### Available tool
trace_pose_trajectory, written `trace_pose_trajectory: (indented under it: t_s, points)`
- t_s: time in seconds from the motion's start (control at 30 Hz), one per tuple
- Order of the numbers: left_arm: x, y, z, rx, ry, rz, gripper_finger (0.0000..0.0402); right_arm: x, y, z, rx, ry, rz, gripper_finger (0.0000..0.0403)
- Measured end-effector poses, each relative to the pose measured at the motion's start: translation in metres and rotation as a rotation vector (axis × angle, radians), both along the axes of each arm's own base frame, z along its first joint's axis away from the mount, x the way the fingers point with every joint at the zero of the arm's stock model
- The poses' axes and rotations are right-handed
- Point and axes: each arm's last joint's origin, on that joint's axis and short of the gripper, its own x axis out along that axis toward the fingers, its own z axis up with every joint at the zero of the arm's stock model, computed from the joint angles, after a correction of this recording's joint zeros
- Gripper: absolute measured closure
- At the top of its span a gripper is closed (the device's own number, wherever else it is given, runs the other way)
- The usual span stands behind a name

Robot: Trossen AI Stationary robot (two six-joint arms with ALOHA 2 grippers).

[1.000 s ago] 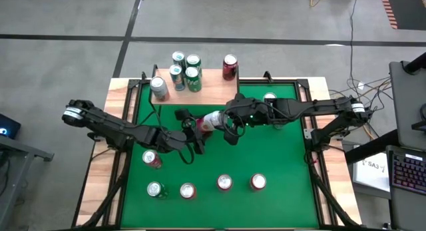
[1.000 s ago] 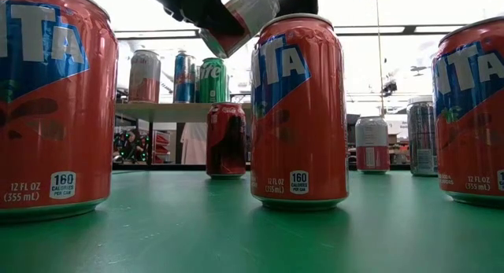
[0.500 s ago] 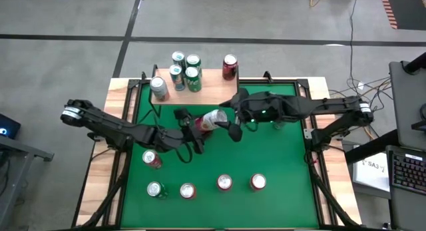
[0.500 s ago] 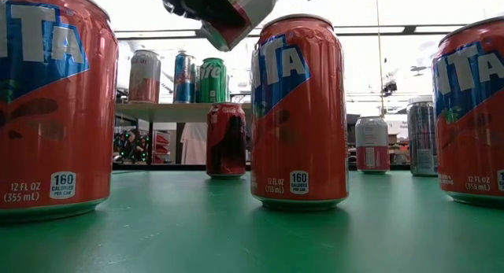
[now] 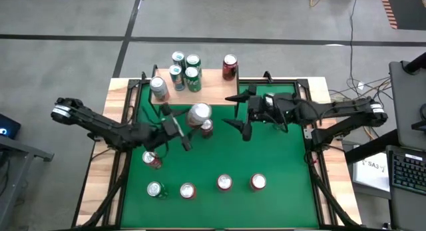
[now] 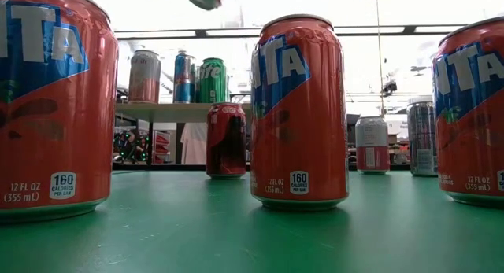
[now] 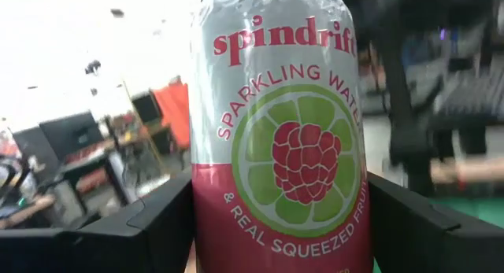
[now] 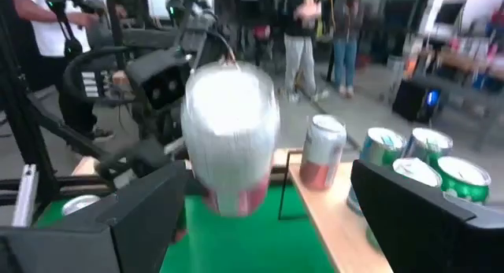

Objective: Place canned beverage on shelf
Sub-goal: Put the white and red can on the shelf

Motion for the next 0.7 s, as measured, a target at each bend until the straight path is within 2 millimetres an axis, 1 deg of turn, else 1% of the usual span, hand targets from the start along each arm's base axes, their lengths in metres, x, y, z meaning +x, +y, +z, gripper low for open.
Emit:
trace_pose_trajectory:
  t_s: [0.1,0.17,0.27,0.33,0.47,0.7]
  points:
    - [-0.011,0.003,-0.004,-0.009,-0.113,0.001,0.0121,0.008,0.0,-0.024,-0.021,-0.109,-0.001,0.0051]
    - [-0.015,0.004,-0.009,-0.001,-0.141,0.006,0.0121,0.015,0.0,-0.04,-0.024,-0.176,-0.003,0.0051]
    - [-0.016,0.005,-0.011,0.02,-0.152,0.019,0.0121,0.028,0.001,-0.054,-0.022,-0.265,-0.005,0.0051]
    - [-0.014,0.004,-0.011,0.036,-0.151,0.025,0.0121,0.037,0.001,-0.058,-0.032,-0.311,-0.006,0.0051]
    - [-0.007,0.003,-0.012,0.062,-0.138,0.044,0.0121,0.061,0.002,-0.065,-0.062,-0.292,-0.009,0.0051]
    - [-0.004,0.004,-0.014,0.06,-0.141,0.068,0.0121,0.094,0.003,-0.058,-0.07,-0.315,-0.014,0.0051]
